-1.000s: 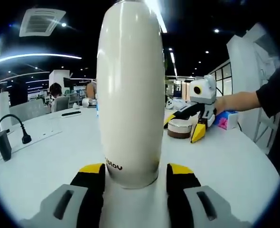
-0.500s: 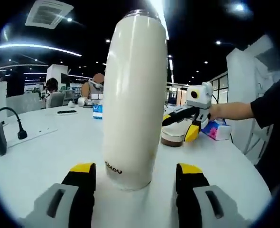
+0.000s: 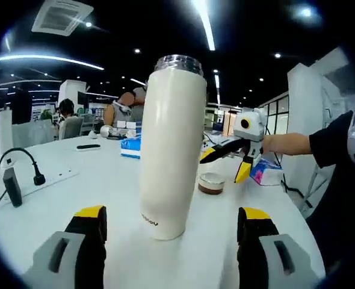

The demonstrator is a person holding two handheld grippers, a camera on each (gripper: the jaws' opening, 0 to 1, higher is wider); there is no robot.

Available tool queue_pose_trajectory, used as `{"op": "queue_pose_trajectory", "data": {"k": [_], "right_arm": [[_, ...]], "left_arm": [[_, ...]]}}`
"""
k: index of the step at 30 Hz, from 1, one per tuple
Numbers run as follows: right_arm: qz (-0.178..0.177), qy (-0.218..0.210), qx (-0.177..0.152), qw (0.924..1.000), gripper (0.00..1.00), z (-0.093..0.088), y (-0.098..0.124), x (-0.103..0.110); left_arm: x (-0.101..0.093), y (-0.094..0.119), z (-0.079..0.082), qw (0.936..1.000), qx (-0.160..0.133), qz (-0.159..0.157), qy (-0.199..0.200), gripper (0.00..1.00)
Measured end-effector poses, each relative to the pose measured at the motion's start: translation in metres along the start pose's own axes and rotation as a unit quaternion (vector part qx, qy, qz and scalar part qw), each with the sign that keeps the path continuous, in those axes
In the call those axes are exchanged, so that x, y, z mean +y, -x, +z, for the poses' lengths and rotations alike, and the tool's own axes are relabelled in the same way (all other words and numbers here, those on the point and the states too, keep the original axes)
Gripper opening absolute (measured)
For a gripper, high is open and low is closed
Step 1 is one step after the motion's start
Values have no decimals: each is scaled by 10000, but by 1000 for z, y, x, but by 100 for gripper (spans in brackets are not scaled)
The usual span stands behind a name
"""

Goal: Grasp the water cup twist off the cup lid place the cup lid on the table

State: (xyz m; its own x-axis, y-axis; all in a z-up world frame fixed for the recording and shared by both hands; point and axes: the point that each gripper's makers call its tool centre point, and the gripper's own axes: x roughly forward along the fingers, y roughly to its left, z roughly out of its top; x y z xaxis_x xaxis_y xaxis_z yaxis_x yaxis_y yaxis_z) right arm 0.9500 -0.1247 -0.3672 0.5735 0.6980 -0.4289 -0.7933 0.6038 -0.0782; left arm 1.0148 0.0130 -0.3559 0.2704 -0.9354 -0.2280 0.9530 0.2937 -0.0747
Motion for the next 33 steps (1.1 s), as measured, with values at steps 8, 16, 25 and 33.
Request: {"op": "queue_pose_trajectory", "data": {"k": [8, 16, 25, 33], "right_arm": [[188, 100, 35, 9998, 61, 8, 8, 9], [321, 187, 98, 9993, 61, 15, 17, 16], [378, 138, 274, 9988, 61, 22, 25, 15], [527, 251, 445, 9973, 64, 32, 37, 21]], "left_arm": [[-15, 19, 11, 9998, 92, -46, -141, 89], [-29, 30, 0, 9985, 513, -191, -22, 89], [-51, 44, 11, 9961, 724, -504, 97, 89], [-64, 71, 39, 9953, 787, -546, -108, 89]]}}
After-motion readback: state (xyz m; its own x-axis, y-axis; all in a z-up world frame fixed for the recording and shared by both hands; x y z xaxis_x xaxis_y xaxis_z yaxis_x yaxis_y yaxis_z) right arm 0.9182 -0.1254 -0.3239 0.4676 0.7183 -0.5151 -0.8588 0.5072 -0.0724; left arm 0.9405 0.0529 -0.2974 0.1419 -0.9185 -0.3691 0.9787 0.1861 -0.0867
